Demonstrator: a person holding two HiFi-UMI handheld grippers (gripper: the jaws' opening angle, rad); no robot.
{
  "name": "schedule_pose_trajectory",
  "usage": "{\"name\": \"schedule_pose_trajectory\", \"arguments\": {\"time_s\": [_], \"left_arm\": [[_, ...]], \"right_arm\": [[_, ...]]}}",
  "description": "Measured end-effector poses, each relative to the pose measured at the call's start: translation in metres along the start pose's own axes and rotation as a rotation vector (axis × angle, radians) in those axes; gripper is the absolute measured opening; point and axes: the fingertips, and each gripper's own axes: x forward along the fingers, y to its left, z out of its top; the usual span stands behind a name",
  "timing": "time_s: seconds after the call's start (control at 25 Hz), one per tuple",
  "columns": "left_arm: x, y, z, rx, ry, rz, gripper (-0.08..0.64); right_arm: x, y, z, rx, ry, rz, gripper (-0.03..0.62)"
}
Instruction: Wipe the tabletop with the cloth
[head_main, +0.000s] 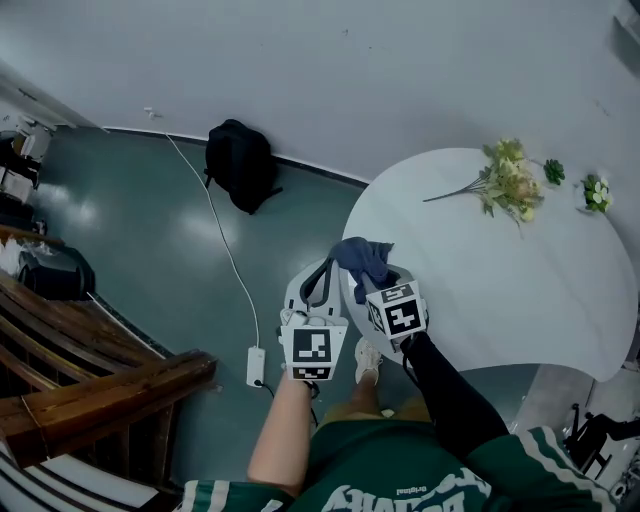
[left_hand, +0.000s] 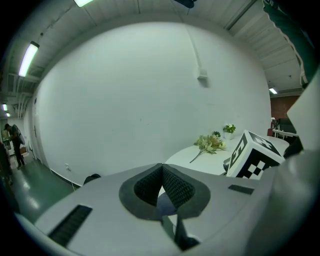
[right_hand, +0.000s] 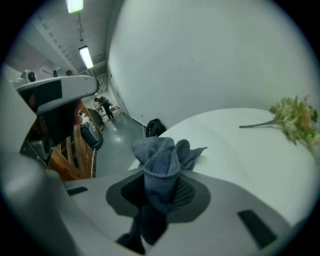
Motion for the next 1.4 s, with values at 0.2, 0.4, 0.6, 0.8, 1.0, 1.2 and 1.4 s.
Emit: {"name": "schedule_pose_trajectory", "arguments": {"time_s": [0.2, 0.4, 0.6, 0.8, 1.0, 1.2, 1.4], "left_arm": [[0.016, -0.013, 0.002, -0.003, 0.007, -0.023, -0.003], [0.026, -0.028, 0.009, 0.001, -0.004, -0.040, -0.003], [0.033, -0.046, 0.013, 0.006, -0.007, -0.061, -0.003], [0.042, -0.077, 0.019, 0.026, -0.002, -0.081, -0.003], [0.054, -0.111, 0.031, 0.032, -0.003, -0.078, -0.003], [0.074, -0.149, 0.038, 0.037, 0.014, -0.070, -0.003], [0.098, -0.188, 0.055, 0.047, 0.005, -0.088, -0.003]], "right_arm": [[-0.003, -0.011, -0.001, -0.074, 0.022, 0.007, 0.092], [-0.013, -0.035, -0.009, -0.066, 0.035, -0.034, 0.087], [-0.024, -0.053, -0.012, -0.045, 0.028, -0.053, 0.087], [-0.039, -0.084, -0.021, -0.018, 0.020, -0.075, 0.087], [-0.056, -0.114, -0.026, 0.002, 0.001, -0.074, 0.086], [-0.073, -0.150, -0.040, 0.012, 0.008, -0.061, 0.086], [-0.099, -0.194, -0.052, 0.027, 0.004, -0.078, 0.086]]}}
